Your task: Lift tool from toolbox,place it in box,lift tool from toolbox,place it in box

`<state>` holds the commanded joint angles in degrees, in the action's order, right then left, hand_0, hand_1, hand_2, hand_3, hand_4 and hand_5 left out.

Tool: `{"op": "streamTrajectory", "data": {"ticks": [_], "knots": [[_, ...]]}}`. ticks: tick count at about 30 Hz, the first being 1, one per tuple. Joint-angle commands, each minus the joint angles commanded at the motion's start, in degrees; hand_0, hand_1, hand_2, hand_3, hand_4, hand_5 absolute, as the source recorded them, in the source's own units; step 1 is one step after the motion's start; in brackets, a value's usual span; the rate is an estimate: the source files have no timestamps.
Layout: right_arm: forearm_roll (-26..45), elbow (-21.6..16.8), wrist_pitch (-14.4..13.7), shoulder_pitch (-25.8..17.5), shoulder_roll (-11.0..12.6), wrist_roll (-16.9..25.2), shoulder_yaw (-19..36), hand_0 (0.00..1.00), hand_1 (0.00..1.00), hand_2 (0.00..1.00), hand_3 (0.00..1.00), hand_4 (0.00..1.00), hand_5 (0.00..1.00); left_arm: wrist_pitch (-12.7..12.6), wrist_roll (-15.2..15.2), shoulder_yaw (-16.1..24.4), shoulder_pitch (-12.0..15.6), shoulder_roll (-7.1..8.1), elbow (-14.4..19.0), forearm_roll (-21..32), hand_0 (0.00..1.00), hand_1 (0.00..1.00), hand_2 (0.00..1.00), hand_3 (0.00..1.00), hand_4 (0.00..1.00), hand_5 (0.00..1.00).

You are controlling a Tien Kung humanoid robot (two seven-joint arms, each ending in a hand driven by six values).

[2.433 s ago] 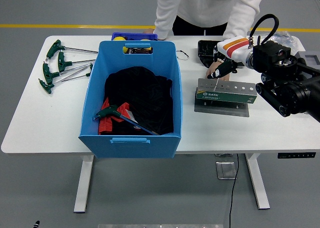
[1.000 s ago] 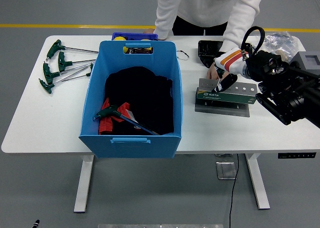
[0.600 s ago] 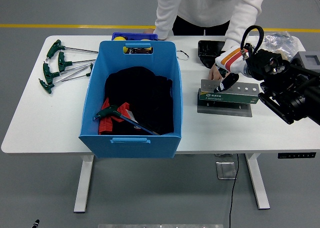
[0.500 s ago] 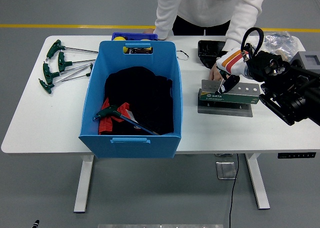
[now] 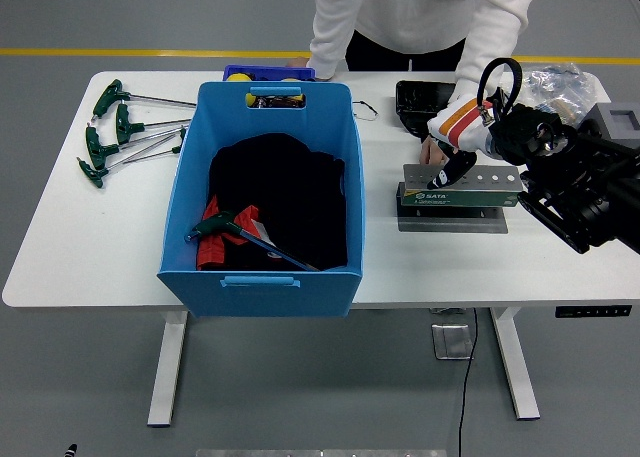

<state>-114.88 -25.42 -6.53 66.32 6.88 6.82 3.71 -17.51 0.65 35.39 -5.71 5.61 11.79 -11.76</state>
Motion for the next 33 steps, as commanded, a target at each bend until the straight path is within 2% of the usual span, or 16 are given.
{"op": "streamTrajectory", "data": {"ticks": [2, 3, 8, 9, 14, 15, 25, 27, 33], "knots": [[0.47, 0.06, -0.19, -0.01, 0.04, 0.03, 0.0, 0.42, 0.18, 0.206, 0.208, 0.998, 0.698, 0.01, -0.08, -0.2, -0.02, 0.01, -0.01, 0.29, 0.681, 0.672, 0.731, 0.767, 0.945, 0.829], [0.92, 0.1, -0.12, -0.02, 0.04, 0.05, -0.04, 0.241, 0.11, 0.144, 0.128, 0.998, 0.684, 0.01, -0.11, -0.29, -0.03, 0.0, -0.02, 0.43, 0.681, 0.671, 0.731, 0.765, 0.945, 0.829], [2.12, 0.35, 0.41, -0.07, 0.13, -0.07, -0.08, 0.241, 0.11, 0.144, 0.128, 0.998, 0.684, -0.01, -0.23, -0.6, -0.11, -0.01, -0.04, 0.93, 0.681, 0.671, 0.731, 0.765, 0.945, 0.829], [2.27, 0.41, 0.45, -0.07, 0.16, -0.08, -0.03, 0.141, 0.066, 0.104, 0.089, 0.964, 0.657, -0.02, -0.24, -0.62, -0.12, -0.02, -0.04, 0.98, 0.681, 0.67, 0.727, 0.765, 0.945, 0.829], [2.64, 0.49, -0.43, 0.09, 0.41, 0.03, 0.45, 0.141, 0.066, 0.104, 0.089, 0.964, 0.657, -0.04, -0.3, -0.67, -0.07, -0.03, -0.05, 1.19, 0.681, 0.67, 0.727, 0.765, 0.945, 0.829], [2.67, 0.43, -0.74, 0.16, 0.45, 0.09, 0.56, 0.067, 0.011, 0.062, 0.06, 0.844, 0.617, -0.06, -0.31, -0.69, -0.03, -0.03, -0.05, 1.25, 0.682, 0.667, 0.727, 0.762, 0.945, 0.829], [2.79, -0.45, -2.03, 1.29, 1.32, 0.18, 2.5, 0.03, 0.002, 0.028, 0.046, 0.823, 0.63, -0.24, -0.29, -0.39, 0.25, 0.15, -0.13, 0.99, 0.68, 0.666, 0.724, 0.761, 0.945, 0.829], [2.73, -1.04, -1.65, 1.57, 1.69, 0.04, 3.16, 0.002, 0.002, 0.002, 0.032, 0.828, 0.642, -0.27, -0.35, -0.38, 0.33, 0.19, -0.16, 1.04, 0.681, 0.662, 0.722, 0.759, 0.946, 0.83], [2.91, -3.26, -0.18, 2.13, 3.07, 0.01, 5.49, 0.002, 0.002, 0.002, 0.03, 0.826, 0.663, -0.34, -0.48, -0.44, 0.53, 0.23, -0.23, 1.37, 0.681, 0.663, 0.721, 0.758, 0.944, 0.827]]}}
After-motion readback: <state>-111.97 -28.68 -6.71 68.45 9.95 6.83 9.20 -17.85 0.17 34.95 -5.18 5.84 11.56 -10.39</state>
